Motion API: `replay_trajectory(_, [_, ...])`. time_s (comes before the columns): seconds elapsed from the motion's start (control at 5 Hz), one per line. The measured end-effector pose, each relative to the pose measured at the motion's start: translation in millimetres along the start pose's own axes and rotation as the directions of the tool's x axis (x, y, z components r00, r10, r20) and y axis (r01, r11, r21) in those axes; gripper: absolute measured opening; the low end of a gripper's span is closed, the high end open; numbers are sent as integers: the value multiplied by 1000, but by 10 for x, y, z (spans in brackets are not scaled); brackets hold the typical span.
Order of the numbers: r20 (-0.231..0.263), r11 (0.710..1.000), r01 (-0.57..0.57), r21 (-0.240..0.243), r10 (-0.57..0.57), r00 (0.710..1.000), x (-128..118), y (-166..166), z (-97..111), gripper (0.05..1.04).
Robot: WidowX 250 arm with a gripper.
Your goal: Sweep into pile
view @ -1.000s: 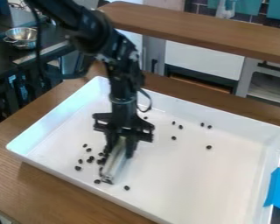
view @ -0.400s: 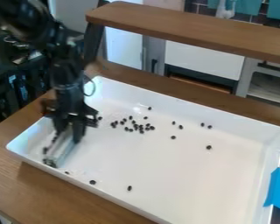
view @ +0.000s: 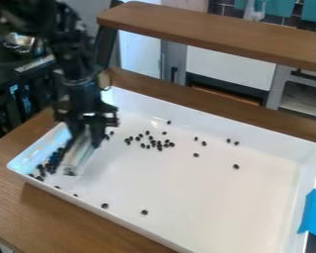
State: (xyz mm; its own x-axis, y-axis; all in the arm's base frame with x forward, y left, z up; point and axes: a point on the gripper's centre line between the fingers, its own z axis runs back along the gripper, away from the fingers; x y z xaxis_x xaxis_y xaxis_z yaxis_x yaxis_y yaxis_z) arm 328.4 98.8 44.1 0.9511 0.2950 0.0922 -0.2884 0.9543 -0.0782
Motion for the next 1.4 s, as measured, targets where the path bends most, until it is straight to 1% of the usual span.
replay_trajectory(0.2, [2, 998, 0, -60, 0, 1000, 83, -545, 99, 381])
replay_trajectory(0.4, [23, 998, 13, -58, -12, 1000, 124, -1096, 229, 381])
replay_trajectory(0.6, [21, 999, 10, -45, -9, 1000, 114, -1594, 231, 381])
replay_trajectory(0.8, [2, 1000, 14, -27, -14, 1000, 79, -2030, 150, 381])
replay_trajectory(1.0, [-6, 1000, 15, 14, -15, 1000, 107, -2280, -23, 381])
replay_trajectory(1.2, [-11, 999, 18, 51, -18, 1000, 143, -2454, -241, 381])
replay_trajectory(1.4, [-9, 997, 14, 71, -13, 1000, 202, -2534, -368, 381])
